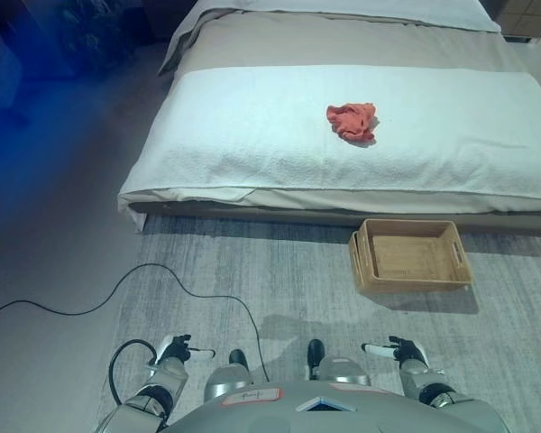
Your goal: Put the clothes on the bed into the basket.
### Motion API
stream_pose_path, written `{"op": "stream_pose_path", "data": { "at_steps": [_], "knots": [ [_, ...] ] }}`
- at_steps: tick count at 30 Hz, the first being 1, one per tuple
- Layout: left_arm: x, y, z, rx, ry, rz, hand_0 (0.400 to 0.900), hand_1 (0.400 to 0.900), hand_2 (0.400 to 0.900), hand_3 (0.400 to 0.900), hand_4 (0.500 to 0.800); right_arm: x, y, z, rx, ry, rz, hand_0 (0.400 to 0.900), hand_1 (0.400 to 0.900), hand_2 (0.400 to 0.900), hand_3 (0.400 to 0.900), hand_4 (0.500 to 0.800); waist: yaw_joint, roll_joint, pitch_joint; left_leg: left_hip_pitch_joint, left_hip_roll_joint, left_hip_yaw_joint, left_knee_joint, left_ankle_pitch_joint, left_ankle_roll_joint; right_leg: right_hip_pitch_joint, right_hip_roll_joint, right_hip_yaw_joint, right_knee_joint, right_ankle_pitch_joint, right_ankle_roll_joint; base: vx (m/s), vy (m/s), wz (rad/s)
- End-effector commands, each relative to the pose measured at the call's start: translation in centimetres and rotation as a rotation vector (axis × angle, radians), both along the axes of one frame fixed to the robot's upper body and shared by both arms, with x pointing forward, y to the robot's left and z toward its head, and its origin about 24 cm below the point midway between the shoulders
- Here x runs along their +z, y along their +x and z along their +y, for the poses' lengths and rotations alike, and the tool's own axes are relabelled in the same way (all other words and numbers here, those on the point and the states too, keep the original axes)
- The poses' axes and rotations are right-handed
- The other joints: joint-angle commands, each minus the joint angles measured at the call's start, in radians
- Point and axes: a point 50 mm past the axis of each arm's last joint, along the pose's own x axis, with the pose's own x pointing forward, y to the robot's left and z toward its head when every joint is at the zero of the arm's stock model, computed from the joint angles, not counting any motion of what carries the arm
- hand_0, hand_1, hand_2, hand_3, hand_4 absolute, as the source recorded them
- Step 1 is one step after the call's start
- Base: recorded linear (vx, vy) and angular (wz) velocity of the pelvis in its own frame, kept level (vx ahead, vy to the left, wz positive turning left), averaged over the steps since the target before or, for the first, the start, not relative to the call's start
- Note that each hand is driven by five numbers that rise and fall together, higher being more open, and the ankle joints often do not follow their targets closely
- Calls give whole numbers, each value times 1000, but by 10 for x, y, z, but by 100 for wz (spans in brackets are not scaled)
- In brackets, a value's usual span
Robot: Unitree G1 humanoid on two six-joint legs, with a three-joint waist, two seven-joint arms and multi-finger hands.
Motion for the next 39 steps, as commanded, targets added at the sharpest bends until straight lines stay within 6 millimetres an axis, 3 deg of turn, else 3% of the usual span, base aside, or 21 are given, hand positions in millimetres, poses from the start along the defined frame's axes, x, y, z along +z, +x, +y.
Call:
{"op": "stream_pose_path", "data": {
  "at_steps": [1, 14, 21, 26, 28, 30, 32, 35, 39],
  "knots": [
    [9, 20, 17, -25, 72, -45, 900, 900, 900, 900, 800, 9, 16, -16, 58, -89, -25, 900, 900, 900, 900, 800, -1, -54, 22, 13, -51, 52, 3, -7, -22, 55, -2, 6, 6, -85, 47, 0, 0, 0],
    [6, 10, 19, -42, 114, 7, 900, 900, 900, 900, 800, 8, 15, -15, 55, -94, -15, 900, 900, 900, 900, 800, 4, -58, 29, 11, -67, 37, 3, -22, -10, 55, -12, 2, 11, -86, 53, 8, 25, 4],
    [8, 14, 22, -36, 129, -4, 900, 900, 900, 900, 800, 11, 23, -17, 55, -98, -34, 900, 900, 900, 900, 800, 15, -55, 52, -32, -96, 21, 54, -58, 26, 4, -42, 16, 94, -105, 65, 18, 91, -3],
    [9, 13, 27, -36, 152, 7, 900, 900, 900, 900, 800, 13, 24, -22, 6, -104, -47, 900, 900, 900, 900, 800, 12, -33, 79, -50, -143, -16, 100, -102, 77, -91, -84, 19, 364, -135, 84, 66, 224, 22],
    [10, 15, 28, -45, 157, -3, 900, 900, 900, 900, 800, 13, 20, -24, -23, -105, -45, 900, 900, 900, 900, 800, -3, -33, 104, -26, -174, -39, 91, -107, 102, -179, -110, 47, 568, -27, 79, 84, 265, 62],
    [12, 23, 28, -57, 158, -28, 900, 900, 900, 900, 800, 13, 20, -24, -53, -98, -60, 900, 900, 900, 900, 800, -26, -21, 141, -2, -181, -57, 79, -104, 117, -279, -88, 83, 762, -11, 65, 85, 211, 42],
    [13, 27, 26, -76, 151, -38, 900, 900, 900, 900, 800, 11, 16, -23, -71, -93, -60, 900, 900, 900, 900, 800, -42, -13, 150, 27, -184, -69, 53, -105, 113, -356, -56, 94, 793, -23, 59, 185, 130, 30],
    [17, 41, 23, -88, 139, -78, 900, 900, 900, 900, 800, 11, 13, -25, -95, -96, -55, 900, 900, 900, 900, 800, -64, -12, 164, 73, -195, -100, 38, -131, 102, -398, -40, 65, 590, -23, 69, 286, 47, 39],
    [21, 58, 16, -97, 115, -133, 900, 900, 900, 900, 800, 11, 14, -23, -104, -88, -58, 900, 900, 900, 900, 800, -85, -20, 155, 186, -203, -113, 3, -185, 53, -394, -10, 14, 32, 101, 132, 480, -41, 26]
  ]
}}
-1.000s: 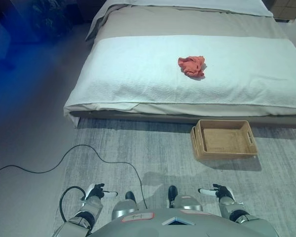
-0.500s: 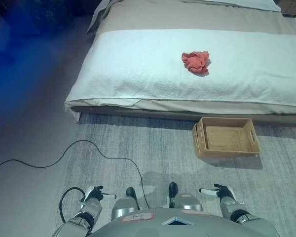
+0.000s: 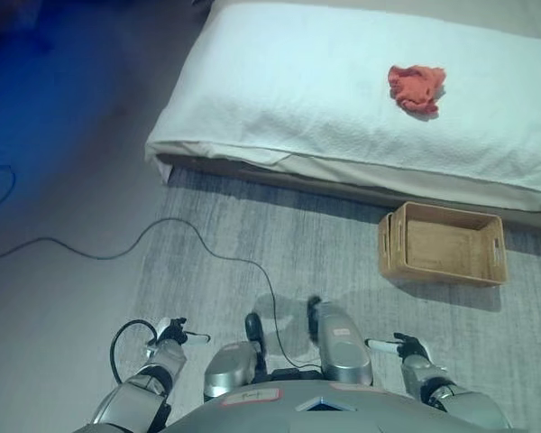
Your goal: Put the clothes on the bed into the basket.
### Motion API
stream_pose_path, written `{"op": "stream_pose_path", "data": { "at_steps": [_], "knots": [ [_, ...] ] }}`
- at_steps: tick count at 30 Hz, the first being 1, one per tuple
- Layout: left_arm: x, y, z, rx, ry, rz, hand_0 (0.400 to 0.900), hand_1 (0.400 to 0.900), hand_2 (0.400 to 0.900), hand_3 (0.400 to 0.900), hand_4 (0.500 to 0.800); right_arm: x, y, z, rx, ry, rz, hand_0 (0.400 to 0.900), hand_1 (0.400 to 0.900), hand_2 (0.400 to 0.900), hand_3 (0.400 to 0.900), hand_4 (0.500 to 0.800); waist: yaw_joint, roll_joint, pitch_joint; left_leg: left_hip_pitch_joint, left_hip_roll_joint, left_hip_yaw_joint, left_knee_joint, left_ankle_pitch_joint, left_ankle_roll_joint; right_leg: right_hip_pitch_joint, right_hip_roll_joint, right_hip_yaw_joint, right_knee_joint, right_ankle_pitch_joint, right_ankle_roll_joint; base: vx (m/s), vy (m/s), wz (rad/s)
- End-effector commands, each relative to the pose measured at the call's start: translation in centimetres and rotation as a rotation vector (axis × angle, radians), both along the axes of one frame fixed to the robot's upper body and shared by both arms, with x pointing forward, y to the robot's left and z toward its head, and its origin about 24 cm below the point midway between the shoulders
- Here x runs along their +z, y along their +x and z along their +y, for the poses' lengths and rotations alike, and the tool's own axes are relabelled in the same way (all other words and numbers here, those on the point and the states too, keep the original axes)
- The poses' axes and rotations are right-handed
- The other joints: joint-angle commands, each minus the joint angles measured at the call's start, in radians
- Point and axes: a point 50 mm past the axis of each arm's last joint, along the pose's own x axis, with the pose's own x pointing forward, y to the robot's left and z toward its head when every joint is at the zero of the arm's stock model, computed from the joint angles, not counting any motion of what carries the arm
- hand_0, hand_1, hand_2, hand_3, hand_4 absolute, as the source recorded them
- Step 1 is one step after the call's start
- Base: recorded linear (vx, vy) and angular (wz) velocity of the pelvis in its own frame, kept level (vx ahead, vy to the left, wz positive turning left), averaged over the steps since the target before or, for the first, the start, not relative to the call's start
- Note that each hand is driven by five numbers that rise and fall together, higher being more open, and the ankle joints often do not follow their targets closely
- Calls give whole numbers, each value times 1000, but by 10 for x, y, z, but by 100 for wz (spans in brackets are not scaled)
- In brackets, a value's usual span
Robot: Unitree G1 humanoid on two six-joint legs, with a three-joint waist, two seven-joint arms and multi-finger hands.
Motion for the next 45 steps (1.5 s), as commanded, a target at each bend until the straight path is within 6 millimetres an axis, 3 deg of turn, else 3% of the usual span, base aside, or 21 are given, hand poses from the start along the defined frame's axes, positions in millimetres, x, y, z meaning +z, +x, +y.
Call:
{"op": "stream_pose_path", "data": {
  "at_steps": [1, 4, 6, 8, 9, 11, 13, 15, 18, 23, 26, 27, 28, 31, 32, 34, 36, 39, 40, 43, 45],
  "knots": [
    [14, 29, 9, -41, 36, -114, 900, 900, 900, 900, 800, 8, 2, -20, -29, -79, -25, 900, 900, 900, 900, 800, -32, -13, -22, 222, -98, 42, -9, -159, -126, -74, 21, -30, -251, 210, 47, 599, -89, 43],
    [12, 27, 6, -69, 26, -101, 900, 900, 900, 900, 800, 7, -4, -23, -23, -77, -12, 900, 900, 900, 900, 800, -55, -7, -56, 298, -86, 3, 0, -184, -141, -48, 54, -33, -219, 212, 29, 614, -123, 48],
    [10, 24, 1, -67, 12, -92, 900, 900, 900, 900, 800, 8, -9, -26, -34, -80, -11, 900, 900, 900, 900, 800, -85, 11, -83, 292, -61, -17, 80, -148, -163, -22, 91, 24, -206, 231, 1, 635, -193, 58],
    [9, 25, -3, -70, -3, -91, 900, 900, 900, 900, 800, 11, -5, -32, -45, -93, -23, 900, 900, 900, 900, 800, -90, 35, -92, 255, -43, -22, 222, -46, -206, 11, 119, 27, -183, 213, -26, 603, -201, 29],
    [9, 27, -6, -70, -14, -100, 900, 900, 900, 900, 800, 13, -2, -34, -50, -97, -41, 900, 900, 900, 900, 800, -102, 45, -96, 215, -27, -11, 376, 53, -240, 35, 138, 30, -168, 190, -56, 577, -227, 29],
    [11, 32, -7, -67, -13, -114, 900, 900, 900, 900, 800, 16, 6, -38, -54, -110, -67, 900, 900, 900, 900, 800, -90, 32, -77, 73, -18, -1, 682, 167, -286, 123, 140, 29, -189, 147, -97, 506, -266, 17],
    [14, 38, -7, -71, -6, -142, 900, 900, 900, 900, 800, 22, 24, -37, -36, -116, -128, 900, 900, 900, 900, 800, -51, -2, -48, -57, -35, 2, 880, 146, -264, 194, 128, 47, -206, 120, -118, 445, -287, -15],
    [15, 37, -5, -49, -4, -151, 900, 900, 900, 900, 800, 25, 34, -35, -12, -122, -152, 900, 900, 900, 900, 800, -18, -21, -30, -140, 34, 71, 911, 91, -214, 243, 130, 56, -196, 87, -138, 447, -242, -54],
    [10, 21, 2, 5, 8, -120, 900, 900, 900, 900, 800, 27, 44, -31, -9, -117, -196, 900, 900, 900, 900, 800, 23, -56, -30, -273, 80, 102, 717, 31, -174, 312, 120, 88, -176, 30, -143, 490, -108, -60],
    [4, -2, 11, 75, 35, -55, 900, 900, 900, 900, 800, 32, 54, -31, -63, -117, -270, 900, 900, 900, 900, 800, 25, -31, -49, -258, 118, 43, -9, 178, -214, 405, 127, 147, -173, -63, -117, 557, 110, -33],
    [1, -14, 13, 93, 45, -23, 900, 900, 900, 900, 800, 37, 62, -33, -82, -113, -311, 900, 900, 900, 900, 800, 25, -16, -66, -395, 151, 28, -9, 146, -257, 452, 117, 172, -144, -117, -111, 603, 179, -49],
    [-1, -20, 13, 103, 47, -6, 900, 900, 900, 900, 800, 39, 66, -33, -83, -110, -330, 900, 900, 900, 900, 800, 32, -12, -78, -385, 158, 64, -9, 165, -264, 491, 108, 182, -138, -142, -103, 783, 233, -70],
    [-2, -25, 16, 113, 52, 9, 900, 900, 900, 900, 800, 41, 68, -33, -85, -105, -345, 900, 900, 900, 900, 800, 46, -11, -91, -363, 158, 82, -9, 185, -265, 519, 98, 189, -133, -161, -99, 828, 265, -101],
    [-2, -39, 24, 161, 76, 23, 900, 900, 900, 900, 800, 46, 82, -26, -84, -92, -405, 900, 900, 900, 900, 800, 93, -19, -132, -321, 131, 11, -9, 252, -248, 555, 48, 232, -65, -174, -78, 785, 332, -114],
    [-2, -40, 26, 168, 82, 23, 900, 900, 900, 900, 800, 46, 82, -25, -128, -79, -424, 900, 900, 900, 900, 800, 101, -33, -142, -299, 113, 24, -9, 258, -236, 551, 24, 232, -8, -123, -61, 732, 344, -36],
    [0, -35, 27, 158, 97, 7, 900, 900, 900, 900, 800, 48, 86, -24, -169, -70, -455, 900, 900, 900, 900, 800, 117, -52, -141, -254, 68, 37, 10, 217, -191, 467, -11, 233, 211, 68, -12, 564, 305, -10],
    [2, -26, 28, 158, 103, -22, 900, 900, 900, 900, 800, 58, 106, -16, -169, -54, -528, 900, 900, 900, 900, 800, 122, -52, -118, -219, 22, 57, 51, 151, -141, 368, -33, 221, 428, 248, -16, 494, 359, -22],
    [6, -13, 27, 137, 106, -62, 900, 900, 900, 900, 800, 72, 123, -16, -141, -75, -594, 900, 900, 900, 900, 800, 111, -25, -81, -131, 0, 78, 34, 108, -106, 205, -47, 149, 571, 213, -39, 396, 327, -5],
    [7, -9, 25, 129, 99, -72, 900, 900, 900, 900, 800, 78, 128, -17, -133, -82, -624, 900, 900, 900, 900, 800, 100, -20, -70, -100, -8, 74, 15, 101, -106, 157, -35, 132, 533, 144, -47, 406, 215, 19],
    [7, 0, 17, 99, 75, -94, 900, 900, 900, 900, 800, 97, 145, -18, -83, -108, -707, 900, 900, 900, 900, 800, 68, 1, -44, -26, -19, 69, 2, 56, -115, 74, 3, 65, 274, 19, -46, 416, 129, 19],
    [4, -4, 14, 88, 67, -65, 900, 900, 900, 900, 800, 106, 152, -19, -53, -125, -743, 900, 900, 900, 900, 800, 57, -1, -44, 19, -33, 74, -9, 24, -127, 80, 20, 22, 13, 46, -23, 460, 27, 7]
  ]
}}
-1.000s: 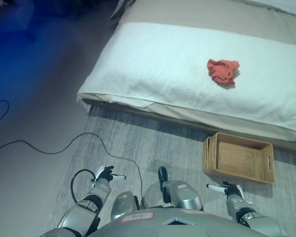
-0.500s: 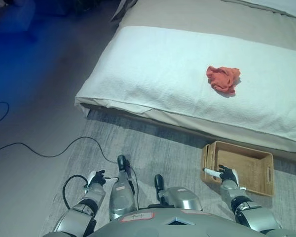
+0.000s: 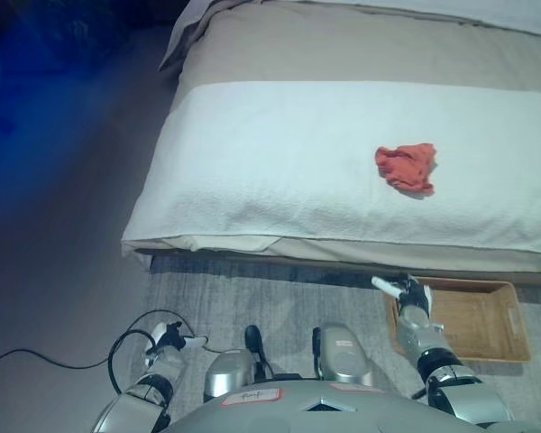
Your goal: Put the clothes on the bed into the basket.
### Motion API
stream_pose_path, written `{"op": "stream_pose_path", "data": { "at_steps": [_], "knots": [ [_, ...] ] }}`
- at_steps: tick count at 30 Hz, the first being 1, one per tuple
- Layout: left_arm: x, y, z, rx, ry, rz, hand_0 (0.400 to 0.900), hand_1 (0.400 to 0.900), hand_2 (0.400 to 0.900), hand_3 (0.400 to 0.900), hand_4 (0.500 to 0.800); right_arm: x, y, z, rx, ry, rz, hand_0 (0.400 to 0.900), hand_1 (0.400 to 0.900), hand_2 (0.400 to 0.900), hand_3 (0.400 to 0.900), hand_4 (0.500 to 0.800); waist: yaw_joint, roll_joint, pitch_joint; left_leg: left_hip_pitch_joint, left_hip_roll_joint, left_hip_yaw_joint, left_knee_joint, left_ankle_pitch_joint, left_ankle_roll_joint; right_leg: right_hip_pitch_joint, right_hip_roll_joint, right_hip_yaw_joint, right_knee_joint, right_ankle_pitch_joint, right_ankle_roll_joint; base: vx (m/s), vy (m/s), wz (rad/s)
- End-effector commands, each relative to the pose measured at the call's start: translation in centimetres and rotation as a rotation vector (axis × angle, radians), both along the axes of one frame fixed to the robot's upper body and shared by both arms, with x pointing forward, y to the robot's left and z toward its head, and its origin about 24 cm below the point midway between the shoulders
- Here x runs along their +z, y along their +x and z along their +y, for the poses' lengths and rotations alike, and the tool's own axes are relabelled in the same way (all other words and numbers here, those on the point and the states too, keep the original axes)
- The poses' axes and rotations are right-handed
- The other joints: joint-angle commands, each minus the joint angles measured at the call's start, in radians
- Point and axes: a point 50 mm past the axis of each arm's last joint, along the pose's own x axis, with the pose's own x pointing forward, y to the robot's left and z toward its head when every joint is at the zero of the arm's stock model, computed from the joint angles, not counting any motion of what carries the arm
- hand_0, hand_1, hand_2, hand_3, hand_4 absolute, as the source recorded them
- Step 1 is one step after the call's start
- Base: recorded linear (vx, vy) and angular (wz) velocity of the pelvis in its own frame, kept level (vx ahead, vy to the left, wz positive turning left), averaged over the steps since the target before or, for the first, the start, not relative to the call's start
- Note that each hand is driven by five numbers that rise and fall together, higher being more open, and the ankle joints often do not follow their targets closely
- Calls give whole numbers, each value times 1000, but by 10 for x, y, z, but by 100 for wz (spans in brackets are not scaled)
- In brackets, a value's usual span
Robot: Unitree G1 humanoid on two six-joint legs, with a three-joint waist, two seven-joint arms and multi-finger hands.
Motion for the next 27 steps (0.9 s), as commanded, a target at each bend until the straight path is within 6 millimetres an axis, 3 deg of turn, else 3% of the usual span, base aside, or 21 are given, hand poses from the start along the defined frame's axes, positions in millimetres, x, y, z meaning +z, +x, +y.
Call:
{"op": "stream_pose_path", "data": {
  "at_steps": [1, 3, 5, 7, 8, 9, 10, 11, 12, 13, 14, 16, 18, 20, 21, 23, 27],
  "knots": [
    [1, -9, 16, 7, 55, 33, 900, 900, 900, 900, 800, 54, 47, -26, 22, -177, -224, 900, 900, 900, 900, 800, -12, -42, -5, 3, -55, 3, -7, -36, -94, 66, 33, -61, -464, 201, 38, 508, -10, 10],
    [0, -11, 14, -3, 48, 48, 900, 900, 900, 900, 800, 64, 51, -29, 22, -211, -264, 900, 900, 900, 900, 800, -18, -50, -6, 48, -70, 1, -7, -78, -105, 45, 39, -106, -635, 267, 66, 512, -30, 22],
    [-1, -14, 13, -7, 44, 55, 900, 900, 900, 900, 800, 72, 51, -35, 12, -249, -290, 900, 900, 900, 900, 800, -28, -49, -3, 98, -75, -14, -7, -113, -107, 50, 41, -113, -627, 279, 73, 521, -59, 54],
    [-3, -18, 8, -15, 41, 65, 900, 900, 900, 900, 800, 80, 47, -43, 30, -338, -297, 900, 900, 900, 900, 800, -42, -50, -19, 146, -68, -39, 38, -162, -121, 88, 45, -109, -617, 289, 55, 593, -151, 80],
    [-3, -16, 5, -19, 39, 57, 900, 900, 900, 900, 800, 82, 46, -48, 23, -372, -292, 900, 900, 900, 900, 800, -50, -44, -30, 135, -58, -47, 146, -163, -136, 102, 44, -109, -583, 290, 38, 515, -189, 66],
    [-3, -15, 3, -25, 41, 50, 900, 900, 900, 900, 800, 86, 46, -50, 30, -402, -289, 900, 900, 900, 900, 800, -55, -37, -33, 108, -50, -41, 250, -139, -158, 118, 44, -117, -573, 283, 25, 327, -129, 40],
    [-3, -15, 3, -25, 41, 50, 900, 900, 900, 900, 800, 86, 46, -50, 30, -402, -289, 900, 900, 900, 900, 800, -56, -38, -34, 107, -50, -41, 251, -139, -158, 117, 44, -117, -573, 284, 25, 392, -250, 24],
    [-2, -10, -2, -30, 33, 11, 900, 900, 900, 900, 800, 94, 52, -54, 56, -478, -288, 900, 900, 900, 900, 800, -46, -28, -13, -36, -20, -56, 628, -1, -211, 165, 60, -106, -535, 234, -31, 310, -247, -7],
    [-1, -10, -3, -24, 27, -4, 900, 900, 900, 900, 800, 99, 57, -55, 63, -495, -293, 900, 900, 900, 900, 800, -28, -35, 3, -107, -37, -77, 735, 32, -225, 178, 56, -103, -527, 218, -46, 388, -310, -19],
    [0, -10, -1, -8, 29, -12, 900, 900, 900, 900, 800, 103, 61, -57, 66, -515, -294, 900, 900, 900, 900, 800, -10, -37, 14, -158, -44, -89, 811, 36, -223, 192, 59, -99, -522, 208, -62, 245, -211, -36],
    [-1, -12, 2, 8, 36, -6, 900, 900, 900, 900, 800, 107, 64, -60, 67, -532, -292, 900, 900, 900, 900, 800, 2, -46, 16, -202, -27, -85, 822, 37, -208, 214, 61, -98, -527, 202, -73, 286, -218, -26],
    [-1, -16, 4, 16, 45, -1, 900, 900, 900, 900, 800, 111, 66, -65, 58, -561, -282, 900, 900, 900, 900, 800, 25, -62, 20, -256, 38, -53, 739, 13, -180, 253, 59, -92, -556, 194, -73, 311, -168, -29],
    [-2, -21, 6, 30, 51, 7, 900, 900, 900, 900, 800, 115, 71, -69, 64, -593, -271, 900, 900, 900, 900, 800, 39, -64, 13, -236, 66, -51, 520, 4, -168, 274, 56, -72, -574, 181, -60, 318, -1, -45],
    [-3, -29, 7, 57, 54, 18, 900, 900, 900, 900, 800, 116, 77, -67, 105, -629, -235, 900, 900, 900, 900, 800, 53, -48, 5, -183, 61, -116, 198, 39, -171, 291, 58, -41, -596, 168, -45, 305, 104, -55],
    [-10, -48, -7, 25, 42, 41, 900, 900, 900, 900, 800, 111, 77, -68, 106, -641, -198, 900, 900, 900, 900, 800, 67, -36, 8, -170, 57, -144, 125, 65, -182, 303, 59, -40, -610, 165, -42, 242, 94, -23],
    [-11, -51, -1, 36, 56, 84, 900, 900, 900, 900, 800, 110, 76, -69, 118, -652, -187, 900, 900, 900, 900, 800, 68, -25, -9, -143, 61, -112, 104, 55, -192, 309, 51, -53, -633, 164, -30, 209, 74, -4],
    [-8, -54, 11, 13, 94, 94, 900, 900, 900, 900, 800, 104, 76, -67, 137, -660, -144, 900, 900, 900, 900, 800, 81, -3, -16, -99, 46, -110, 46, 60, -193, 307, 46, -51, -635, 164, -32, 181, 81, -7]
  ]
}}
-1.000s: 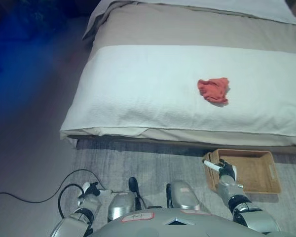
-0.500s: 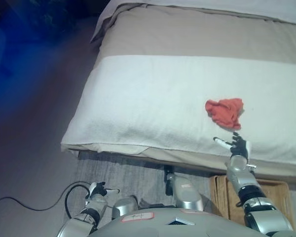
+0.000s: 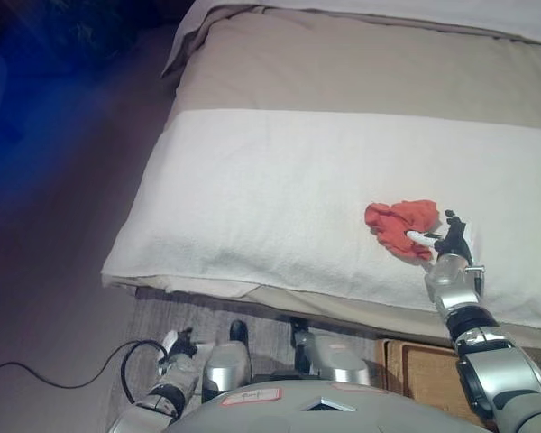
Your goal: Put the clothes on the bed into the basket.
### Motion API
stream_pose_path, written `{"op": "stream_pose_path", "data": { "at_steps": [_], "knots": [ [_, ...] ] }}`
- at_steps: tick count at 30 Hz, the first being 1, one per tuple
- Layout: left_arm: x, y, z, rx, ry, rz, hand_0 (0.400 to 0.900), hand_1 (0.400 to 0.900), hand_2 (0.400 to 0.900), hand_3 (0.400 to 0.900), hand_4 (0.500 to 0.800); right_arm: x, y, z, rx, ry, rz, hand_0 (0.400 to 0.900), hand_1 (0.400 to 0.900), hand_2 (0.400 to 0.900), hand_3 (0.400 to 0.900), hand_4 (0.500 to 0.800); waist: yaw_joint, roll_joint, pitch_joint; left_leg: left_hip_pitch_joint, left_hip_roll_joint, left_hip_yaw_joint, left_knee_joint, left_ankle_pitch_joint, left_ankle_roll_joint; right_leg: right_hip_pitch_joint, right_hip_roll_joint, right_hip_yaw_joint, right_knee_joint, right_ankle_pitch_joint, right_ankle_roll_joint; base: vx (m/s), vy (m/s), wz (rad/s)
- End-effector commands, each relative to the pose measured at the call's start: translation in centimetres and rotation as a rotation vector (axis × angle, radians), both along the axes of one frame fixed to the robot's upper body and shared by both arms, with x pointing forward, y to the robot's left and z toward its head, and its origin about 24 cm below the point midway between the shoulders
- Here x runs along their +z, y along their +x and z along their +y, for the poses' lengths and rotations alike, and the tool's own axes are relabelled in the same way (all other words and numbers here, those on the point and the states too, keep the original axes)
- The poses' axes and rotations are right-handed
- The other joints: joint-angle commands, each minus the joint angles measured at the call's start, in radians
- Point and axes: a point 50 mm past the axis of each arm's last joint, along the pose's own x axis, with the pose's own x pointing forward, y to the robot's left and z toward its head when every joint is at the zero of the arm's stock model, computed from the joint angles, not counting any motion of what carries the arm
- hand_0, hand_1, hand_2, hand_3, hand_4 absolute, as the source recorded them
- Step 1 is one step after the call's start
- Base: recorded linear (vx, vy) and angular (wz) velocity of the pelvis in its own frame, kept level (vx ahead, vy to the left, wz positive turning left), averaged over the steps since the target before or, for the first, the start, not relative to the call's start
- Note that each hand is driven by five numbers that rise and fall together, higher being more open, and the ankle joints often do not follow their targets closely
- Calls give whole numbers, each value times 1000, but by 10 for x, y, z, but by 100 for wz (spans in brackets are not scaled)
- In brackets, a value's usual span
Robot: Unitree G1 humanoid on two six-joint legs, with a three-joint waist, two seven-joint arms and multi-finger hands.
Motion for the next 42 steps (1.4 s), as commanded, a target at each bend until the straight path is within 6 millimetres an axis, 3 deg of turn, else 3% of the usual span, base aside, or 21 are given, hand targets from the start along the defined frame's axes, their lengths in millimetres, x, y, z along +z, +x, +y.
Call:
{"op": "stream_pose_path", "data": {
  "at_steps": [1, 8, 13, 16, 17, 22, 23, 24, 25, 27, 29, 33, 36, 37, 38, 39, 40, 42],
  "knots": [
    [6, -9, 29, -54, 126, 21, 900, 900, 900, 900, 800, 41, 26, -17, 32, -159, -110, 900, 900, 900, 900, 800, 26, 46, -34, -48, -23, 1, -6, 119, 34, 53, -87, 26, 5, -51, 85, 125, 83, -6],
    [9, 6, 29, -43, 158, -24, 900, 900, 900, 900, 800, 46, 41, -7, 47, -197, -102, 900, 900, 900, 900, 800, 32, 76, -34, -137, -43, 6, -40, 121, 34, -75, -113, 23, 5, -24, 105, 10, 71, 6],
    [9, 16, 21, -58, 160, -57, 900, 900, 900, 900, 800, 64, 59, -11, 8, -229, -109, 900, 900, 900, 900, 800, 51, 106, -27, -253, -60, -2, -40, 139, 26, -191, -133, 25, 5, 9, 118, -40, 63, 5],
    [9, 22, 15, -89, 152, -86, 900, 900, 900, 900, 800, 95, 74, -27, -63, -273, -139, 900, 900, 900, 900, 800, 74, 127, -21, -315, -72, -3, -40, 153, 22, -255, -146, 32, 5, 29, 127, -17, 71, -6],
    [9, 20, 14, -99, 150, -88, 900, 900, 900, 900, 800, 116, 80, -36, -105, -287, -183, 900, 900, 900, 900, 800, 83, 133, -19, -333, -74, 1, -40, 154, 22, -272, -151, 36, 5, 35, 131, 12, 68, -8],
    [9, 24, -3, -143, 107, -148, 900, 900, 900, 900, 800, 169, 83, -64, -210, -362, -280, 900, 900, 900, 900, 800, 115, 165, 0, -369, -86, -8, -40, 171, 17, -298, -165, 32, 5, 45, 141, 35, 60, 5],
    [32, 87, 17, -75, 158, -235, 900, 900, 900, 900, 800, 194, 100, -49, -163, -366, -379, 900, 900, 900, 900, 800, 76, 165, 12, -367, -83, 4, -40, 167, 13, -301, -164, 45, 5, 46, 144, 72, 98, -22],
    [35, 100, 4, -128, 172, -270, 900, 900, 900, 900, 800, 194, 103, -45, -148, -387, -347, 900, 900, 900, 900, 800, 59, 164, 17, -368, -82, 13, -40, 162, 12, -306, -163, 52, 5, 48, 144, 84, 84, -20],
    [30, 93, -10, -197, 158, -268, 900, 900, 900, 900, 800, 189, 99, -51, -175, -412, -290, 900, 900, 900, 900, 800, 63, 165, 12, -374, -86, 11, -40, 161, 12, -309, -163, 54, 5, 48, 143, 72, 41, 8],
    [26, 85, -18, -234, 129, -261, 900, 900, 900, 900, 800, 209, 98, -60, -190, -478, -270, 900, 900, 900, 900, 800, 84, 171, -4, -389, -91, 3, -40, 165, 13, -319, -171, 50, 5, 52, 147, 63, 5, 21],
    [30, 94, -25, -246, 120, -292, 900, 900, 900, 900, 800, 210, 96, -63, -190, -491, -238, 900, 900, 900, 900, 800, 91, 174, -5, -393, -96, -3, -40, 167, 13, -322, -174, 49, 5, 53, 147, 54, 8, 8],
    [29, 93, -26, -261, 116, -284, 900, 900, 900, 900, 800, 213, 89, -74, -218, -522, -190, 900, 900, 900, 900, 800, 100, 182, -2, -392, -103, -6, -40, 169, 14, -321, -177, 55, 5, 53, 149, 42, 11, -1],
    [30, 95, -29, -268, 112, -291, 900, 900, 900, 900, 800, 205, 81, -82, -235, -548, -137, 900, 900, 900, 900, 800, 96, 194, -2, -389, -109, -6, -40, 166, 15, -317, -183, 54, 5, 51, 150, 35, 14, -2],
    [30, 96, -30, -270, 112, -295, 900, 900, 900, 900, 800, 204, 78, -85, -244, -555, -131, 843, 843, 843, 843, 766, 94, 197, -2, -387, -110, -5, -40, 166, 15, -317, -184, 57, 5, 51, 151, 22, 18, -7],
    [30, 96, -30, -264, 112, -296, 900, 900, 900, 900, 800, 202, 76, -87, -249, -558, -116, 639, 639, 639, 639, 644, 92, 200, -1, -386, -111, -4, -40, 166, 15, -316, -185, 59, 5, 52, 151, 18, 16, -8],
    [30, 96, -30, -261, 111, -296, 900, 900, 900, 900, 800, 200, 73, -90, -250, -574, -102, 535, 535, 535, 535, 581, 89, 204, -2, -385, -111, -2, -40, 165, 15, -316, -186, 61, 5, 53, 151, 15, 19, -10],
    [30, 97, -30, -259, 110, -299, 900, 900, 900, 900, 800, 200, 73, -90, -253, -574, -100, 400, 400, 400, 400, 500, 84, 205, -1, -383, -111, 0, -40, 164, 15, -317, -187, 63, 5, 53, 151, 11, 14, -11],
    [31, 98, -30, -255, 115, -300, 900, 900, 900, 900, 800, 198, 71, -91, -251, -588, -85, 400, 400, 400, 400, 500, 74, 209, -2, -380, -110, 6, -40, 162, 15, -318, -187, 70, 5, 52, 150, 5, 5, -14]
  ]
}}
